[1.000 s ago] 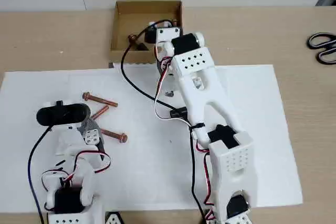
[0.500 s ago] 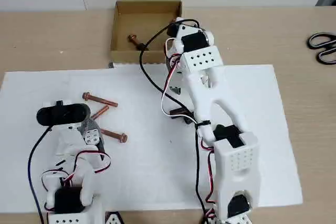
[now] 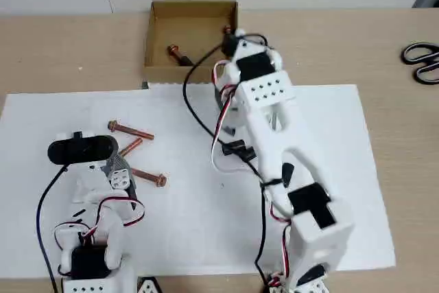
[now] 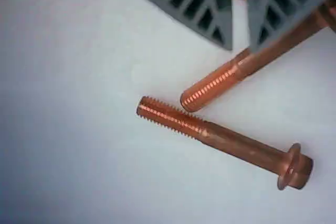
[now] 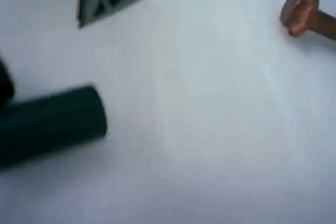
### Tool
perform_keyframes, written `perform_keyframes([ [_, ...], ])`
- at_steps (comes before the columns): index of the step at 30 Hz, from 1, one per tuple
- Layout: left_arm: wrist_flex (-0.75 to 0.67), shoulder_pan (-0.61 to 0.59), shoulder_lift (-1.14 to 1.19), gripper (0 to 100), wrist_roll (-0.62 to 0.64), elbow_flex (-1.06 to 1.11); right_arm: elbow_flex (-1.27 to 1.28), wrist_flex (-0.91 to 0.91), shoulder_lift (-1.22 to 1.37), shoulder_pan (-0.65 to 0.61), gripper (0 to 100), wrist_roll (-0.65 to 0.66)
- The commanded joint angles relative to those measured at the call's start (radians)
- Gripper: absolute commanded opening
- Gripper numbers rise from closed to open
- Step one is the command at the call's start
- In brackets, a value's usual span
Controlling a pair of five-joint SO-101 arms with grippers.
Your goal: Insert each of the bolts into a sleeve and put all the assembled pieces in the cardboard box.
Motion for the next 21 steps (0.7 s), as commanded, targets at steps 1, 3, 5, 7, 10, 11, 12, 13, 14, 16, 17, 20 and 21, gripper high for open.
perform_keyframes([
  [1, 0.002, 0.003, -0.012, 1, -0.003, -0.045, 0.089, 0.013, -0.097, -0.035, 24.8, -0.175],
  [3, 0.002, 0.003, -0.012, 1, -0.003, -0.045, 0.117, 0.013, -0.110, -0.039, 24.8, -0.262],
  [5, 0.002, 0.003, -0.012, 1, -0.002, -0.045, 0.120, 0.012, -0.113, -0.038, 24.8, -0.325],
  [7, 0.002, 0.003, -0.012, 1, -0.002, -0.045, 0.120, 0.010, -0.111, -0.038, 24.8, -0.358],
  [10, 0.003, 0.002, -0.014, 1, -0.002, -0.045, 0.124, -0.002, -0.108, -0.035, 24.8, -0.361],
  [11, 0.003, 0.002, -0.014, 1, -0.002, -0.047, 0.124, -0.004, -0.102, -0.033, 24.8, -0.361],
  [12, 0.003, 0.002, -0.014, 1, -0.002, -0.050, 0.124, -0.005, -0.091, -0.033, 24.8, -0.361],
  [13, 0.005, -0.002, -0.014, 1, -0.002, -0.062, 0.124, -0.007, -0.074, -0.033, 24.8, -0.362],
  [14, 0.005, -0.002, -0.014, 1, -0.002, -0.074, 0.124, -0.007, -0.058, -0.033, 24.8, -0.364],
  [16, 0.005, -0.002, -0.014, 1, -0.002, -0.099, 0.124, -0.008, -0.018, -0.033, 24.8, -0.364],
  [17, 0.005, 0.000, -0.014, 1, -0.002, -0.108, 0.123, -0.010, 0.001, -0.033, 24.8, -0.365],
  [20, 0.005, -0.005, -0.014, 1, -0.003, -0.113, 0.120, -0.018, 0.051, -0.033, 24.8, -0.365],
  [21, 0.006, -0.005, -0.014, 1, -0.003, -0.113, 0.120, -0.025, 0.062, -0.031, 24.8, -0.365],
])
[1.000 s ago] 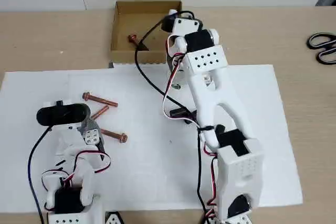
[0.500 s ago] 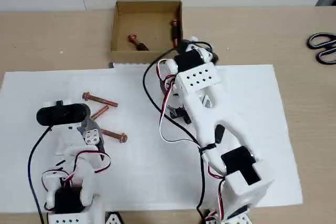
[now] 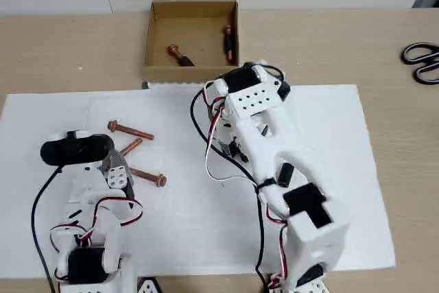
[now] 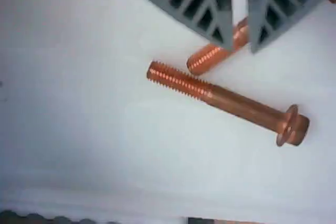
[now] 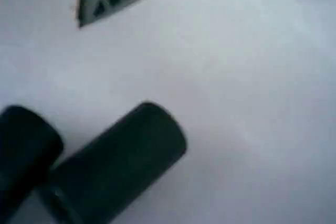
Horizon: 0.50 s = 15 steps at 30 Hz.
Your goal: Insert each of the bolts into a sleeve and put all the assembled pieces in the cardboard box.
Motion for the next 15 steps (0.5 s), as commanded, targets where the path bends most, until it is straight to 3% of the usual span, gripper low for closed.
perform_keyframes([
  [1, 0.009, -0.005, -0.014, 1, -0.003, -0.045, -0.008, -0.025, 0.021, 0.012, 24.8, -0.009],
  [8, 0.060, -0.005, -0.014, 1, -0.002, -0.047, -0.008, -0.114, 0.039, 0.105, 24.8, -0.002],
  [15, 0.055, -0.006, -0.014, 1, -0.002, -0.047, -0.008, -0.117, 0.042, 0.111, 24.8, 0.032],
])
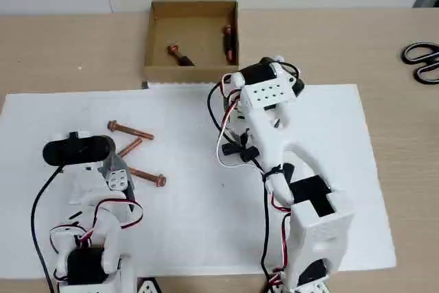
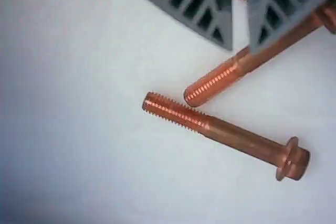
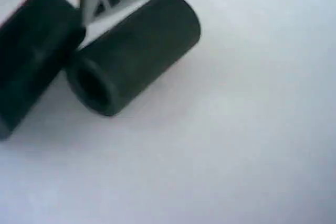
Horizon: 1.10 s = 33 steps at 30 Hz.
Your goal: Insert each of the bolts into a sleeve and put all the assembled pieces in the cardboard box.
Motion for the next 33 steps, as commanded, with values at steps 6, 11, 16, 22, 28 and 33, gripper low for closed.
perform_keyframes([
  [6, 0.002, -0.006, -0.014, 1, -0.002, -0.047, -0.003, -0.077, 0.010, 0.012, 24.7, 0.012],
  [11, 0.002, -0.006, -0.014, 1, -0.002, -0.047, -0.008, -0.087, 0.082, 0.012, 24.7, 0.012],
  [16, 0.002, -0.006, -0.014, 1, -0.002, -0.047, -0.008, -0.081, 0.113, 0.012, 24.7, 0.005],
  [22, 0.000, -0.006, -0.014, 1, -0.002, -0.047, -0.008, -0.076, 0.108, 0.012, 24.7, 0.005],
  [28, -0.002, -0.006, -0.014, 1, -0.003, -0.045, -0.009, 0.008, 0.107, 0.007, 16.1, 0.009],
  [33, -0.002, -0.006, -0.014, 1, -0.003, -0.044, -0.021, 0.036, 0.090, 0.010, 13.3, 0.011],
])
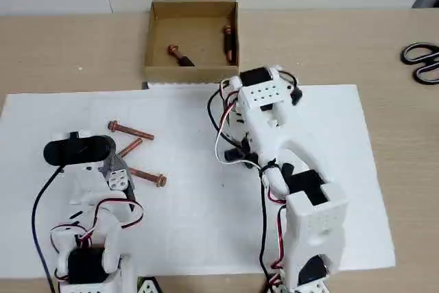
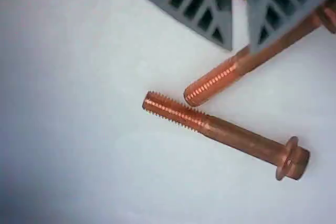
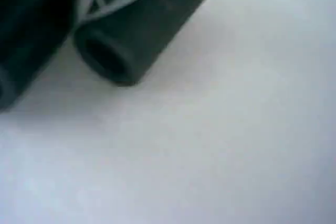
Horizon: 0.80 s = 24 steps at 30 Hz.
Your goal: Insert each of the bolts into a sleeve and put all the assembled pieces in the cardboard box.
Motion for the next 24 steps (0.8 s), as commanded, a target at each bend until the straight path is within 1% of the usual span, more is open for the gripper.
perform_keyframes([
  [1, -0.002, -0.006, -0.014, 1, -0.003, -0.044, -0.028, 0.012, -0.035, 0.001, 13.3, 0.009],
  [9, -0.002, -0.006, -0.014, 1, -0.005, -0.044, -0.094, -0.005, -0.065, 0.007, 13.3, 0.071],
  [24, 0.002, -0.006, -0.014, 1, -0.002, -0.044, -0.091, -0.001, 0.047, 0.007, 13.2, 0.072],
])
